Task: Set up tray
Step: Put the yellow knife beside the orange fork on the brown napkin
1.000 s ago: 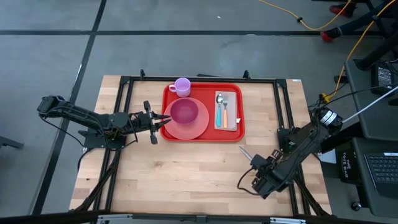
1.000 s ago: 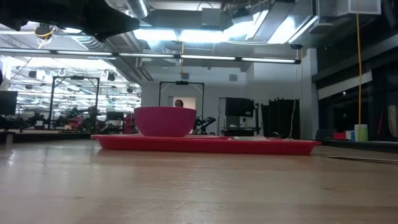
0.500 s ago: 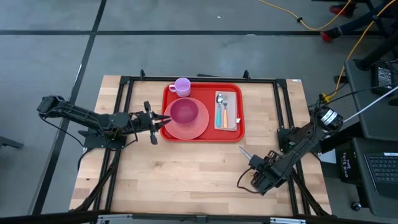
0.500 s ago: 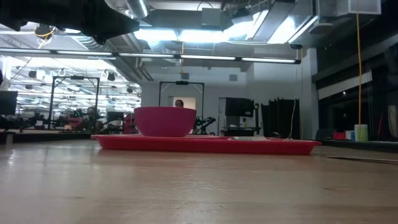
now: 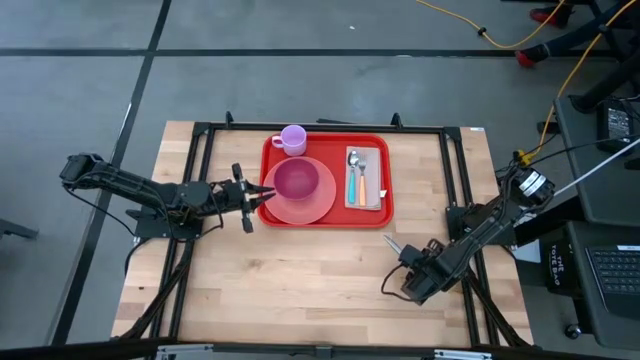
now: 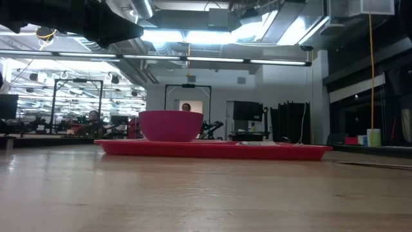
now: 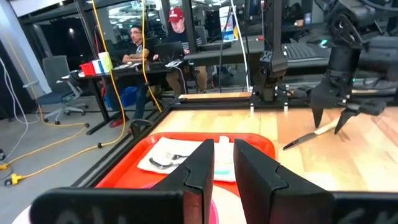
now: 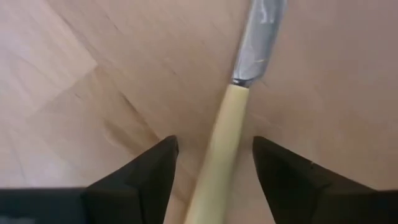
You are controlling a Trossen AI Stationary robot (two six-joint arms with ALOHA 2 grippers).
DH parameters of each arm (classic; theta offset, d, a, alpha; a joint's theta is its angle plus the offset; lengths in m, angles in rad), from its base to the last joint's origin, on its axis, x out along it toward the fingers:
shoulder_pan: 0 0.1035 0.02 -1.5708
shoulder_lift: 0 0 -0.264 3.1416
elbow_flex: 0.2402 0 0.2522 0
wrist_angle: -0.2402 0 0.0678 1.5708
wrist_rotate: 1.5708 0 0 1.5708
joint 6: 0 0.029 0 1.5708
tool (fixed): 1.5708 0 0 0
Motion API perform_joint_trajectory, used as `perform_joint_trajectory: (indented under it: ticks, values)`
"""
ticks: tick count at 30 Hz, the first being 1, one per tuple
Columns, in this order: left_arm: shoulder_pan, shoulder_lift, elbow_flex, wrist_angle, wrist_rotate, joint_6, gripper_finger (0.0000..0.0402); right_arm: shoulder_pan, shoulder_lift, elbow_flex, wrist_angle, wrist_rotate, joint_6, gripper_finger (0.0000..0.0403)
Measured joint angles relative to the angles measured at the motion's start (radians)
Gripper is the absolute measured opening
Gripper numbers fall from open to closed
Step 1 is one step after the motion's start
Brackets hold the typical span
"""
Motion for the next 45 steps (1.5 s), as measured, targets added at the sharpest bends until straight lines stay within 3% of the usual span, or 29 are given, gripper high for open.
perform_joint_trajectory:
  ticks: [12,23,30,37,45]
  values:
    - [0.000,0.000,0.000,-0.025,0.000,-0.001,0.0054,-0.001,0.002,-0.009,0.058,-0.003,0.031,0.0213]
    - [0.000,0.000,0.000,-0.026,0.000,0.000,0.0054,-0.001,0.005,-0.008,0.078,-0.005,0.075,0.0105]
    - [0.000,0.000,0.000,-0.027,0.000,0.000,0.0054,0.000,0.005,-0.009,0.078,0.012,0.093,0.0058]
    - [0.000,0.000,0.000,-0.027,0.000,0.001,0.0054,0.000,0.006,-0.006,0.076,0.018,0.129,0.0064]
    - [0.000,0.000,0.000,-0.027,0.000,0.001,0.0054,-0.002,0.013,0.086,-0.008,0.038,0.128,0.0056]
